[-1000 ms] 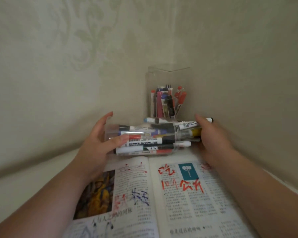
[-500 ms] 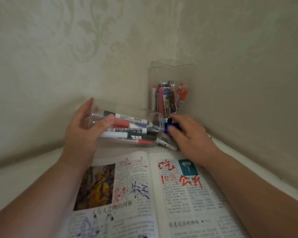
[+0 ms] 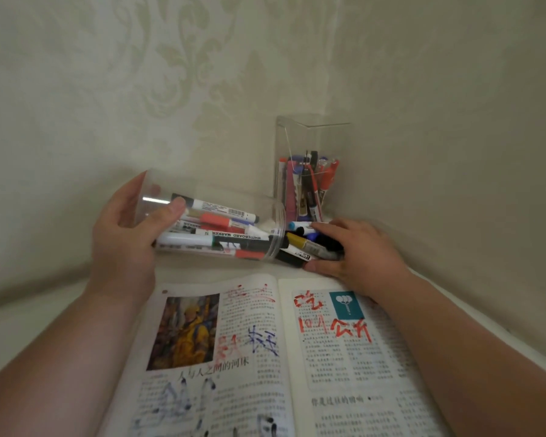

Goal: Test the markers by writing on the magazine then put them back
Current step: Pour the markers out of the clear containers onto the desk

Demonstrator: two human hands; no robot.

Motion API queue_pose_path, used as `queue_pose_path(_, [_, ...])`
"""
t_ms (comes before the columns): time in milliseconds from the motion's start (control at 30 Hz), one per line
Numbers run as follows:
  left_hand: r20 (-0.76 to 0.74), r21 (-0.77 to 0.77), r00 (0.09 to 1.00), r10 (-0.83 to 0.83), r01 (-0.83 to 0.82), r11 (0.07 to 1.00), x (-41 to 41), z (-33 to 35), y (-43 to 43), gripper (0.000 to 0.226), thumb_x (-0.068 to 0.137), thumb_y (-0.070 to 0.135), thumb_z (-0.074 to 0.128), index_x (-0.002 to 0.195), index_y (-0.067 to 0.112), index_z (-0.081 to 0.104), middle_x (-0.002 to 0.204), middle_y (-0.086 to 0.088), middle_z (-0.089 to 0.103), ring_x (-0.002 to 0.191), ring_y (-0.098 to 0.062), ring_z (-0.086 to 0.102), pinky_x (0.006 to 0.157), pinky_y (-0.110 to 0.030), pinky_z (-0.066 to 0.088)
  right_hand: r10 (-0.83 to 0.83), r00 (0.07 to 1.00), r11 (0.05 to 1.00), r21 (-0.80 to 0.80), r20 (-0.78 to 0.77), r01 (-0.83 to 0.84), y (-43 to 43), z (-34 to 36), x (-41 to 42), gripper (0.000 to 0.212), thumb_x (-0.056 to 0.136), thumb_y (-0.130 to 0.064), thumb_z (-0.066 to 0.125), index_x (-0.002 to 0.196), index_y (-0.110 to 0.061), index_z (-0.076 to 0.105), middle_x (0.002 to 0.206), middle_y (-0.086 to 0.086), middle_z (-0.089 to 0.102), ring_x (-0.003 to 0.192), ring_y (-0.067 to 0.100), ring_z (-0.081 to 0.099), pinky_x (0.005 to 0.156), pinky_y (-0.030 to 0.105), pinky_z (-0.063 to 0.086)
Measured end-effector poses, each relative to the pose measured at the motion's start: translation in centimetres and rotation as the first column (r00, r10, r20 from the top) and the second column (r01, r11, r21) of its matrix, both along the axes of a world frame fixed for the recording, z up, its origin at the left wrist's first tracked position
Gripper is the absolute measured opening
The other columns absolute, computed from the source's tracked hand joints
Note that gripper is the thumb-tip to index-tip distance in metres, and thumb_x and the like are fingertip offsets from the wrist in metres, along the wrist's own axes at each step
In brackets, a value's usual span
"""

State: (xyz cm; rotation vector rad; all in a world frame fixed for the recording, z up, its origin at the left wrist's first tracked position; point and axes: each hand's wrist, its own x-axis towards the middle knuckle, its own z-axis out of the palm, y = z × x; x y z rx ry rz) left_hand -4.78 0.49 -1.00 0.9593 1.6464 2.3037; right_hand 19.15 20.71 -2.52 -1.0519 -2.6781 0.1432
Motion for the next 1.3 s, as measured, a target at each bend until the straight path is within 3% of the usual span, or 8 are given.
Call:
queue_pose_path(333, [0.038,0.129,0.999,-0.023,0.017,0.991,-1.7,1.7,-1.4,0.039,0.067,0.03,0.08,0.106,0.027,0.073,0.099,0.004,0.069,0.092,-0.02,0.068,0.088,-0.043,0.053,-0.01,1.0,0.999,-0.032,0.001,0.011,0.3,0.5,0.8,0.078,0.085,-0.061,0.069,0.152,-0.05,0.03,0.151,-0.012,0.044,0.136,0.018,0.04,0.116,0.046,0.036])
queue_pose_path(600, [-0.01,0.217,0.994,0.112,-0.107,0.97,-1.0,1.8,-1.2,0.068,0.073,0.03,0.08,0.133,0.004,0.059,0.107,0.003,0.067,0.097,-0.017,0.068,0.092,-0.05,0.055,0.041,0.999,0.997,-0.07,-0.024,-0.043,-1.0,0.5,0.3,0.098,0.081,-0.062,0.073,0.158,-0.044,0.015,0.157,-0.009,0.037,0.14,0.018,0.035,0.118,0.043,0.032])
queue_pose_path(767, [-0.021,0.258,0.986,0.164,-0.153,0.954,-0.3,1.9,-1.2,0.072,0.076,0.033,0.078,0.135,0.0,0.054,0.111,0.0,0.064,0.097,-0.013,0.066,0.086,-0.037,0.056,0.042,0.997,0.999,-0.03,-0.059,-0.044,-1.0,0.3,-0.1,0.086,0.084,-0.06,0.07,0.156,-0.041,0.027,0.154,-0.01,0.041,0.139,0.017,0.037,0.118,0.042,0.032])
queue_pose_path(900, [0.074,0.292,0.984,0.161,-0.176,0.94,0.6,1.6,-0.9,0.064,0.076,0.039,0.081,0.133,0.023,0.056,0.126,-0.001,0.065,0.119,-0.028,0.064,0.104,-0.058,0.049,0.161,0.94,0.985,-0.003,-0.3,-0.17,-1.7,0.7,0.3,0.065,0.088,-0.055,0.062,0.147,-0.032,0.048,0.142,-0.009,0.053,0.132,0.013,0.044,0.112,0.04,0.038])
queue_pose_path(1033, [0.077,0.297,0.993,0.085,-0.105,0.949,1.1,1.3,-0.6,0.063,0.076,0.045,0.084,0.129,0.027,0.056,0.121,0.001,0.065,0.123,-0.035,0.061,0.105,-0.063,0.045,0.332,0.942,0.942,0.077,-0.056,-0.328,-3.3,0.2,-0.3,0.075,0.079,-0.072,0.061,0.145,-0.038,0.05,0.148,-0.014,0.045,0.138,0.008,0.033,0.121,0.039,0.024])
queue_pose_path(1133, [0.037,0.207,0.999,0.013,-0.021,0.978,2.1,0.9,-0.1,0.044,0.095,0.029,0.068,0.135,0.025,0.05,0.106,0.02,0.069,0.109,-0.01,0.068,0.097,-0.039,0.056,0.267,0.964,0.961,0.08,-0.008,-0.265,-2.8,0.0,-0.4,0.058,0.088,-0.065,0.057,0.139,-0.039,0.058,0.151,-0.009,0.044,0.142,0.015,0.031,0.123,0.044,0.022])
queue_pose_path(1233, [-0.073,0.051,0.997,-0.03,0.034,0.998,3.6,-0.4,0.4,0.059,0.097,0.04,0.061,0.149,0.023,0.038,0.119,0.023,0.063,0.1,0.013,0.064,0.08,-0.01,0.049,0.21,0.977,0.974,0.094,-0.036,-0.206,-2.1,0.1,0.1,0.053,0.089,-0.056,0.067,0.138,-0.039,0.058,0.145,-0.011,0.047,0.136,0.013,0.036,0.119,0.038,0.027])
queue_pose_path(1300, [-0.184,-0.091,0.979,-0.087,0.072,0.993,4.3,-1.2,0.9,0.07,0.09,0.048,0.051,0.153,0.024,0.033,0.119,0.048,0.05,0.102,0.025,0.056,0.079,0.002,0.042,0.185,0.979,0.981,0.076,-0.083,-0.179,-2.1,0.3,0.3,0.056,0.084,-0.057,0.072,0.136,-0.041,0.058,0.139,-0.016,0.051,0.13,0.009,0.04,0.116,0.036,0.033])
